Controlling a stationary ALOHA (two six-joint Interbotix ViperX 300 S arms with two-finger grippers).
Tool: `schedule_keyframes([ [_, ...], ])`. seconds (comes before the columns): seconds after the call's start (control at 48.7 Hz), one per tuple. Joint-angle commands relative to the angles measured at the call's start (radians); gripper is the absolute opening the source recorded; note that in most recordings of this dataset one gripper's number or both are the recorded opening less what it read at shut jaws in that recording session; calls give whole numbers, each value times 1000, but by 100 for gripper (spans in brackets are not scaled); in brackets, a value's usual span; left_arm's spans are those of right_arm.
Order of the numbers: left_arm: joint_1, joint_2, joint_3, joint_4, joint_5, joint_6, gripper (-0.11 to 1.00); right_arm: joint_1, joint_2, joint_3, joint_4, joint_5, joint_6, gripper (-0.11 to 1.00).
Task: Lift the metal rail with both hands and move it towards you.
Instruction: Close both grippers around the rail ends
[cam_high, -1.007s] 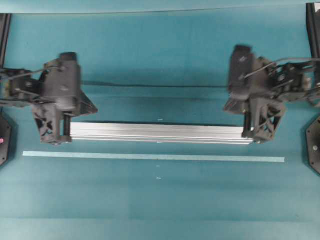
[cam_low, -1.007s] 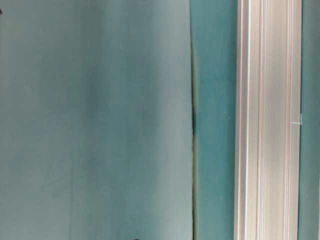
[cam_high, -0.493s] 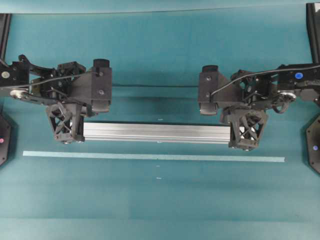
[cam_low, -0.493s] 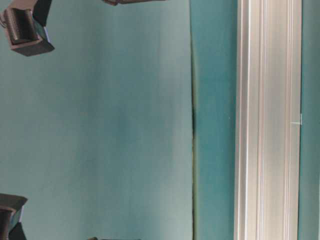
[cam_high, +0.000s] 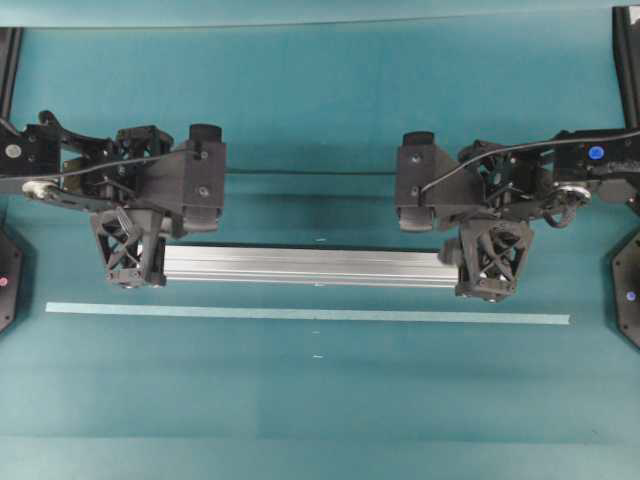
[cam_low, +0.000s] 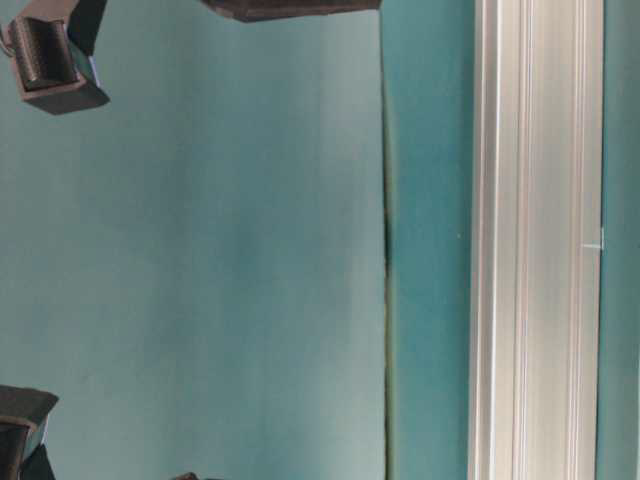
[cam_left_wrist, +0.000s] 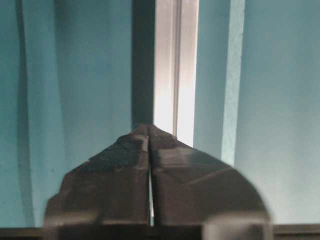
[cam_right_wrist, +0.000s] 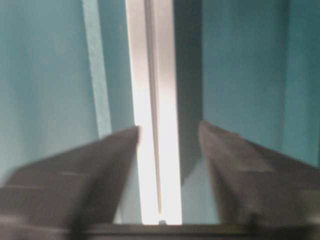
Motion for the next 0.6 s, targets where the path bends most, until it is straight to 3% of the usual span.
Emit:
schedule_keyframes([
  [0.0,-3,-6,-14,3,-8,-2,22,14,3,8,-6,-31,-2,82],
  [0.103,-9,-8,-9,3,-9,0,51,23,2,15,-8,-58,-3,98],
  [0.185,-15,-5,-12,3,-9,-5,77,25,3,20,-8,-66,-2,99],
  [0.267,-20,3,-12,3,-9,-8,94,25,5,21,-8,-67,-2,99],
  [0.329,-20,8,-6,3,-11,-9,99,25,8,21,-8,-67,-2,99],
  [0.431,-26,15,14,3,-32,-12,97,25,14,23,-11,-71,-2,99],
  [0.575,-28,32,74,3,-155,-54,98,25,35,32,-11,-94,-2,99],
])
